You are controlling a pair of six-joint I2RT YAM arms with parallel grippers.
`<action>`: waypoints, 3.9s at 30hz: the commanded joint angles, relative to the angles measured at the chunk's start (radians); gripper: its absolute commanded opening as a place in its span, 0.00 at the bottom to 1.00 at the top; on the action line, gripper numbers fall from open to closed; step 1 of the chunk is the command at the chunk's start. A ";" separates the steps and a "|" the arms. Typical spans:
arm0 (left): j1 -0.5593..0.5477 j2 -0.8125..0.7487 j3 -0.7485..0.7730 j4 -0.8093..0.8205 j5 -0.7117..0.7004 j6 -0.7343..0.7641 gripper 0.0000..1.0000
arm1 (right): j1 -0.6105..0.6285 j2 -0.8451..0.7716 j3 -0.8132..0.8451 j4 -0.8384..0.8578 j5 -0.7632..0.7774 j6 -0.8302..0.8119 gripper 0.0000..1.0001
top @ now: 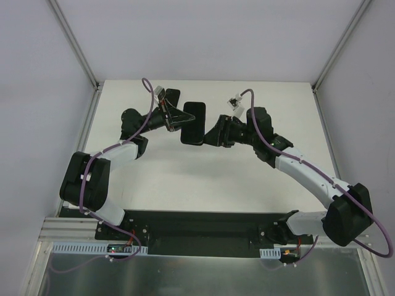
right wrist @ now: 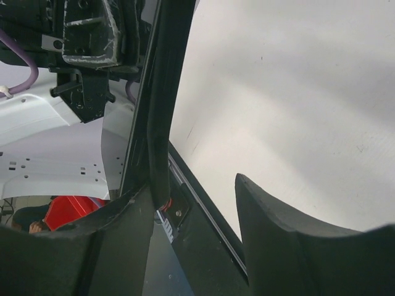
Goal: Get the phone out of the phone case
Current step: Remove the phone case from the phone.
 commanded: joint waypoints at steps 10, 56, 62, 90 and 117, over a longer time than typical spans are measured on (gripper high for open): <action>-0.057 0.042 -0.020 0.328 0.050 -0.150 0.00 | -0.034 0.016 -0.065 0.406 -0.062 0.191 0.55; -0.090 -0.088 -0.018 -0.422 0.098 0.552 0.57 | -0.106 0.042 -0.076 0.205 -0.011 0.199 0.02; -0.089 -0.154 0.074 -0.783 0.020 0.789 0.81 | -0.106 -0.055 -0.068 -0.044 0.120 0.049 0.01; -0.373 0.018 0.269 -1.437 -0.689 1.079 0.95 | 0.021 0.121 0.033 -0.550 0.528 0.041 0.02; -0.389 0.225 0.429 -1.437 -0.483 0.982 0.84 | 0.125 0.215 0.045 -0.503 0.497 -0.085 0.01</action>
